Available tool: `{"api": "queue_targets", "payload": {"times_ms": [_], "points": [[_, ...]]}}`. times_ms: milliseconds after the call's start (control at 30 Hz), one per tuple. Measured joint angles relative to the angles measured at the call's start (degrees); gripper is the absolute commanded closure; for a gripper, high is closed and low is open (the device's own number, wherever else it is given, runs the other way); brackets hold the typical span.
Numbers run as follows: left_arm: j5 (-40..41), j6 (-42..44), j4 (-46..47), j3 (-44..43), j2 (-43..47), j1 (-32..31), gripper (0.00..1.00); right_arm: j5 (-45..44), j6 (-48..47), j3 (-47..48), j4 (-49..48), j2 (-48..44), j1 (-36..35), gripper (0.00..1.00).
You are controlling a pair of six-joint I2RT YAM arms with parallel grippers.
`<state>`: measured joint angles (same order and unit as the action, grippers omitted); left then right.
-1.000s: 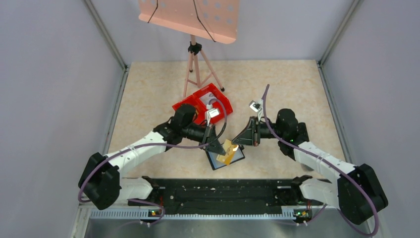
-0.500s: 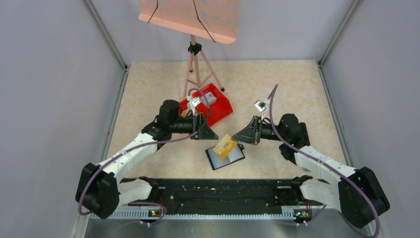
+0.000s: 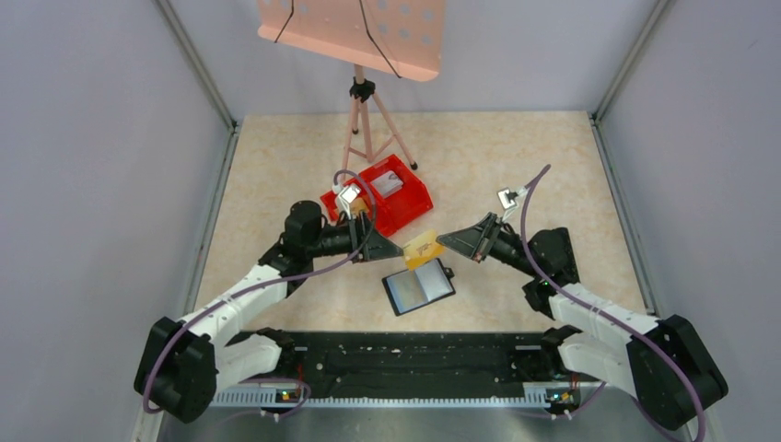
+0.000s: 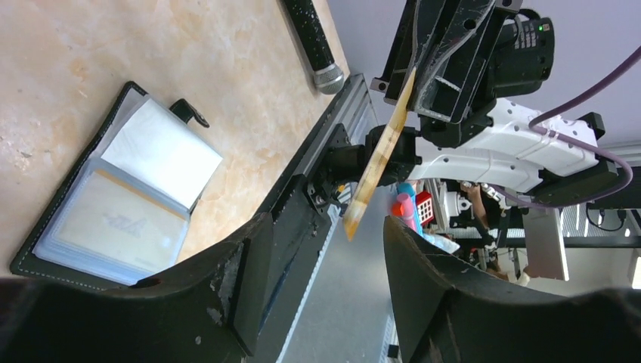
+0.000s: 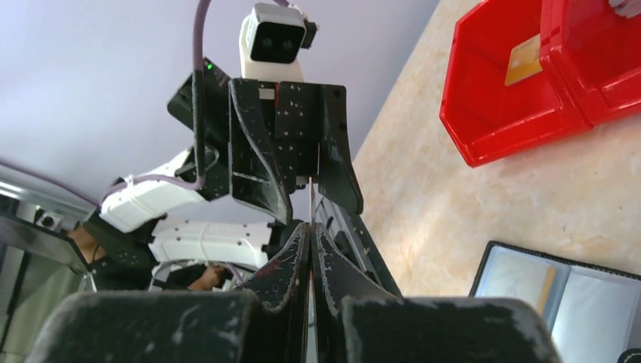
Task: Take the credit cards out of the card holder
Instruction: Place the credit card in the storage box.
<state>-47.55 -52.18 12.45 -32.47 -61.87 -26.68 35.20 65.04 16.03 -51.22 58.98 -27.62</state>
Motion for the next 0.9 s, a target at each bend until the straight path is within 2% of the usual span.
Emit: {"api": "queue_targets", "payload": {"times_ms": [133, 233, 433, 600, 633, 733, 900], "points": [[0.85, -2.36, 4.98, 0.9, -0.28, -0.57, 0.39, -3.3, 2.95, -0.68, -2.73, 0.02, 0.0, 1.0], [1.4, -3.89, 8.79, 0.96, -1.07, -1.81, 0.43, -5.44, 4.55, -1.07, -3.61, 0.04, 0.0, 1.0], [2.4, -5.99, 12.81, 0.96, -2.95, -2.93, 0.75, -7.78, 6.01, -1.16, -3.72, 0.07, 0.0, 1.0], [3.91, -6.69, 14.16, 0.96, -3.02, -2.95, 0.95, -8.85, 6.12, -1.33, -3.67, 0.07, 0.0, 1.0], [4.13, -6.67, 14.1, 0.96, -3.02, -2.95, 0.99, -8.9, 6.12, -1.51, -3.63, 0.04, 0.0, 1.0], [4.48, -6.67, 14.03, 0.96, -3.02, -2.95, 1.0, -9.31, 6.1, -2.23, -3.58, 0.07, 0.0, 1.0], [4.81, -6.6, 12.94, 0.83, -3.02, -2.75, 1.0, -9.53, 5.62, -2.56, -2.97, 0.04, 0.0, 0.7]]}}
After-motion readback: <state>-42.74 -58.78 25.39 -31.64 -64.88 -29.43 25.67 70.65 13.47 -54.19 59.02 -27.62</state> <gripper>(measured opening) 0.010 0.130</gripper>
